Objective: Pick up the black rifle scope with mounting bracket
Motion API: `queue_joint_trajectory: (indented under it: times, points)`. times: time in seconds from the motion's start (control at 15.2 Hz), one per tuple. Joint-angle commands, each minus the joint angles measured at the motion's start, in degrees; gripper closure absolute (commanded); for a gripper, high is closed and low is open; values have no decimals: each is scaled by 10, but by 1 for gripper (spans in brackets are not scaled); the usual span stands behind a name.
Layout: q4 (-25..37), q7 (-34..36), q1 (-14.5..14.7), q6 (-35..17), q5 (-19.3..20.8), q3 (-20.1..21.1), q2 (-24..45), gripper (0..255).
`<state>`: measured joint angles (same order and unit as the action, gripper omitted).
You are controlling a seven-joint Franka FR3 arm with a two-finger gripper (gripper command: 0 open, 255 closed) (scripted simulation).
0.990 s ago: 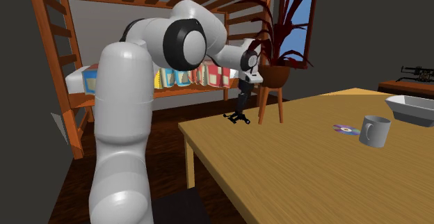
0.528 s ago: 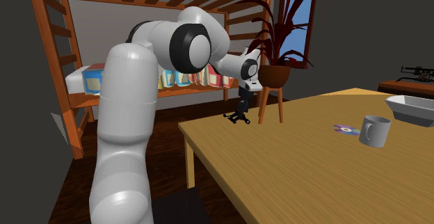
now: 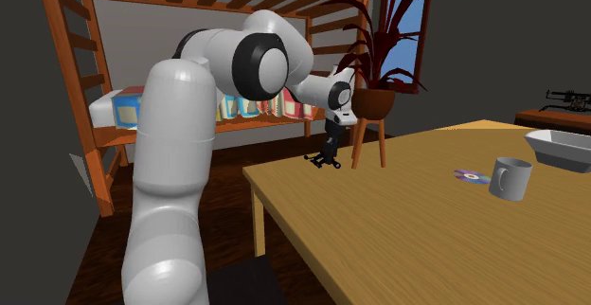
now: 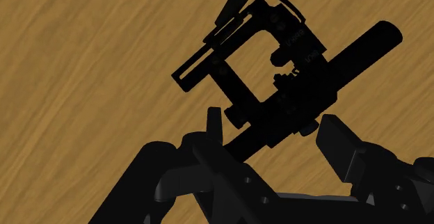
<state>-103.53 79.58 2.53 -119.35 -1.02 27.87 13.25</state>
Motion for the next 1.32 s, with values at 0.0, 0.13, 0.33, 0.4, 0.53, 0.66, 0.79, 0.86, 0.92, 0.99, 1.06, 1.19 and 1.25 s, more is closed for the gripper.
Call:
queue_joint_trajectory:
  times: [0.0, 0.13, 0.33, 0.4, 0.53, 0.66, 0.79, 0.86, 0.92, 0.99, 1.06, 1.19, 1.25]
  points:
    - [0, 0, 0, 0, 0, 0, 0, 255]
    - [-2, -1, -1, 0, -1, 0, -2, 255]
    - [13, -1, -2, 22, -4, 1, -8, 255]
    - [18, -1, -2, 29, -5, 1, -10, 255]
    - [30, -1, -2, 43, -7, 2, -14, 255]
    - [41, -1, -3, 58, -8, 2, -17, 255]
    - [54, 0, -3, 72, -9, 3, -20, 255]
    - [60, 0, -3, 80, -9, 3, -21, 255]
    - [67, 1, -3, 87, -10, 3, -22, 255]
    - [74, 1, -3, 94, -10, 3, -23, 255]
    - [80, 2, -3, 102, -10, 3, -23, 255]
    - [88, 2, -3, 111, -10, 3, -24, 255]
    - [88, 2, -3, 111, -10, 3, -24, 255]
